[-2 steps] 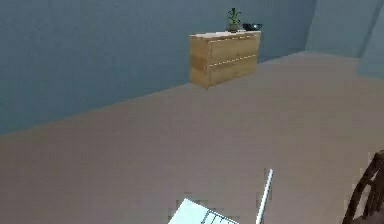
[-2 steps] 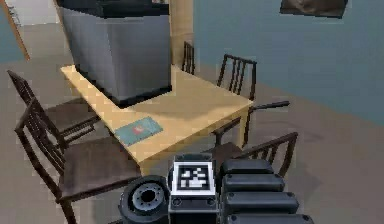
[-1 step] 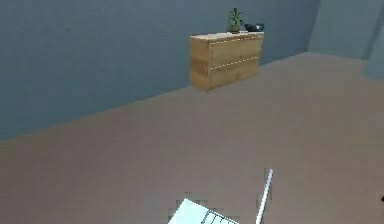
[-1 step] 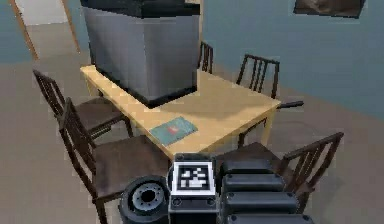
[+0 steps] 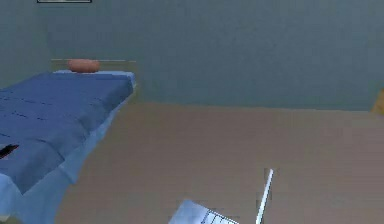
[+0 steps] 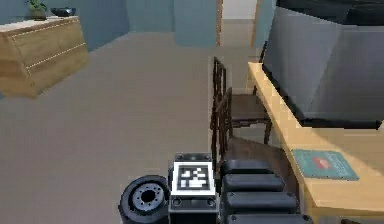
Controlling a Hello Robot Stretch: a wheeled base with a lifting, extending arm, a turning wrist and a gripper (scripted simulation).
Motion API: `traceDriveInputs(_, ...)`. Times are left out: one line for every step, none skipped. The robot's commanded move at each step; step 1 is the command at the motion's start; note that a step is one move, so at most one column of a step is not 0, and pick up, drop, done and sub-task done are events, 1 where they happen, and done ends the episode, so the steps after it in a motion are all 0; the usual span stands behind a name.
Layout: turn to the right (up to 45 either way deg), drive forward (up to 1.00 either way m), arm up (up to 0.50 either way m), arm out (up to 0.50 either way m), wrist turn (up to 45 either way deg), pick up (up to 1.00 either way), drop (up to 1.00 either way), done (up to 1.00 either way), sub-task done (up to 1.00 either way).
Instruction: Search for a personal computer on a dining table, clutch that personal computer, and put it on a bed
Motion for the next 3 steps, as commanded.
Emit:
traceDriveInputs(-6.0,0.0,0.0,0.0,0.0,0.0,0.0,0.0,0.0)
traceDriveInputs(0.0,1.0,0.0,0.0,0.0,0.0,0.0,0.0,0.0)
traceDriveInputs(0.0,0.9,0.0,0.0,0.0,0.0,0.0,0.0,0.0)
